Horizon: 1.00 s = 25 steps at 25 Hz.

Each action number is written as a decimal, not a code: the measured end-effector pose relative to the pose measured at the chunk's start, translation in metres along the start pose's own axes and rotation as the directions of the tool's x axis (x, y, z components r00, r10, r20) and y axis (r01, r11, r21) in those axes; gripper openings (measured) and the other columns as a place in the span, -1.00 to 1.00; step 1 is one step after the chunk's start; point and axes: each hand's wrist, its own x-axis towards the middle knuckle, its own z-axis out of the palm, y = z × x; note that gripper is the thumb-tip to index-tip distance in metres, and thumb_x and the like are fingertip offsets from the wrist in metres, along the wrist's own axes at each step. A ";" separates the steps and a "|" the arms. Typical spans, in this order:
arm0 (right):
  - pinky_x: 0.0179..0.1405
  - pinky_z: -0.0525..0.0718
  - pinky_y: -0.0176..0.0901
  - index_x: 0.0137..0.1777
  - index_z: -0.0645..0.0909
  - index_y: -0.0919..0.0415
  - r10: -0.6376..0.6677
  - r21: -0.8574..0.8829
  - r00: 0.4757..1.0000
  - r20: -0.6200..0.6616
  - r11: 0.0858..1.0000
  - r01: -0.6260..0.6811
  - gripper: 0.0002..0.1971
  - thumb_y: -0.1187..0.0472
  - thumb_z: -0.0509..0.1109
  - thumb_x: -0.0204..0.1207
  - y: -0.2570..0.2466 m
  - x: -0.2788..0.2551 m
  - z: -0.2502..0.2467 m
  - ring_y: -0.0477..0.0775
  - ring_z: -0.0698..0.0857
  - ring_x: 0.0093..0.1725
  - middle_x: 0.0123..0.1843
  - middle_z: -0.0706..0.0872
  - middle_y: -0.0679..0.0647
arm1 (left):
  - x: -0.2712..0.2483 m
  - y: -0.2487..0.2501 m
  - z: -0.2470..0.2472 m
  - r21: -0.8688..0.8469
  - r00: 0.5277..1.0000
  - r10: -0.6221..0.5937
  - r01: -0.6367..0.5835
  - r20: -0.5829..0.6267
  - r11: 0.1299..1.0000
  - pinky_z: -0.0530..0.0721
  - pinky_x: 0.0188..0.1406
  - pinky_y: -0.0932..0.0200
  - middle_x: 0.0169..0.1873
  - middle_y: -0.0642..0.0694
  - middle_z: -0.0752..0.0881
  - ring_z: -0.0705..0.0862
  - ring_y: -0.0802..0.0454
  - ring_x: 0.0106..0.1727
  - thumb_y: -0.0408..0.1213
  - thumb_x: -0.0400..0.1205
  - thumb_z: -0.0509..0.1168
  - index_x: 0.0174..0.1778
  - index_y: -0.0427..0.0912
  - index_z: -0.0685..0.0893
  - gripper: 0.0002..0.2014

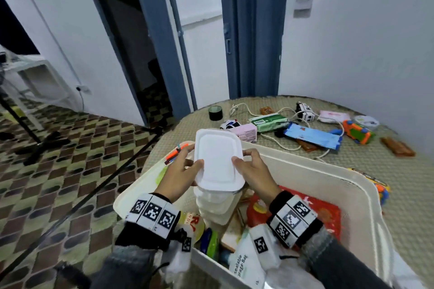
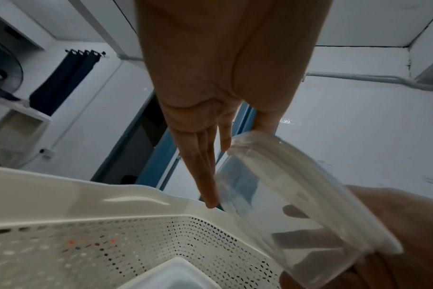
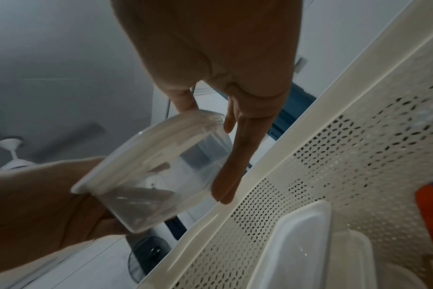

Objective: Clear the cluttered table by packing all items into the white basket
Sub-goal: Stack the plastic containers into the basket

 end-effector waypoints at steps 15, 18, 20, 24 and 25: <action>-0.39 0.64 -0.25 0.30 0.26 0.11 0.086 -0.325 0.991 -0.104 0.939 -0.116 -0.56 0.18 0.41 0.57 0.025 0.021 -0.017 0.05 0.72 -0.27 -0.07 0.77 0.27 | 0.092 -0.036 0.004 0.107 0.908 -0.072 0.030 0.413 0.994 0.79 -0.33 0.11 -0.09 -0.27 0.58 0.70 -0.06 -0.14 -0.39 0.59 0.38 0.34 0.04 0.48 -0.56; -0.37 0.60 -0.22 0.31 0.24 0.14 0.083 -0.407 0.989 -0.126 0.905 -0.128 -0.56 0.17 0.40 0.57 0.031 0.021 -0.017 0.03 0.67 -0.31 -0.15 0.74 0.29 | 0.098 -0.046 0.010 0.127 0.889 -0.077 0.021 0.452 0.992 0.78 -0.32 0.14 -0.17 -0.16 0.58 0.67 0.02 -0.18 -0.40 0.59 0.37 0.30 0.07 0.46 -0.57; -0.32 0.62 -0.11 0.31 0.24 0.14 0.113 -0.428 0.982 -0.153 0.888 -0.169 -0.55 0.18 0.40 0.57 0.037 0.023 -0.015 0.08 0.67 -0.29 -0.12 0.73 0.31 | 0.104 -0.055 0.013 0.176 0.886 -0.081 -0.001 0.457 0.984 0.74 -0.18 0.13 -0.13 -0.09 0.61 0.66 0.05 -0.11 -0.36 0.58 0.39 0.31 0.06 0.48 -0.57; -0.34 0.64 -0.15 0.33 0.23 0.17 0.156 -0.432 0.970 -0.186 0.874 -0.223 -0.52 0.21 0.43 0.55 0.043 0.027 -0.003 0.06 0.68 -0.30 -0.13 0.72 0.25 | 0.114 -0.077 0.014 0.286 0.902 -0.074 -0.057 0.426 0.956 0.51 0.30 0.11 0.17 -0.10 0.62 0.56 -0.04 0.26 -0.34 0.54 0.43 0.39 -0.08 0.53 -0.51; -0.41 0.62 -0.25 0.33 0.24 0.18 0.167 -0.436 0.967 -0.192 0.869 -0.236 -0.52 0.23 0.43 0.54 0.043 0.029 0.002 0.03 0.66 -0.34 -0.19 0.70 0.19 | 0.116 -0.081 0.014 0.290 0.906 -0.072 -0.058 0.417 0.955 0.48 0.34 0.11 0.23 -0.10 0.62 0.54 -0.05 0.31 -0.37 0.53 0.42 0.40 -0.11 0.52 -0.51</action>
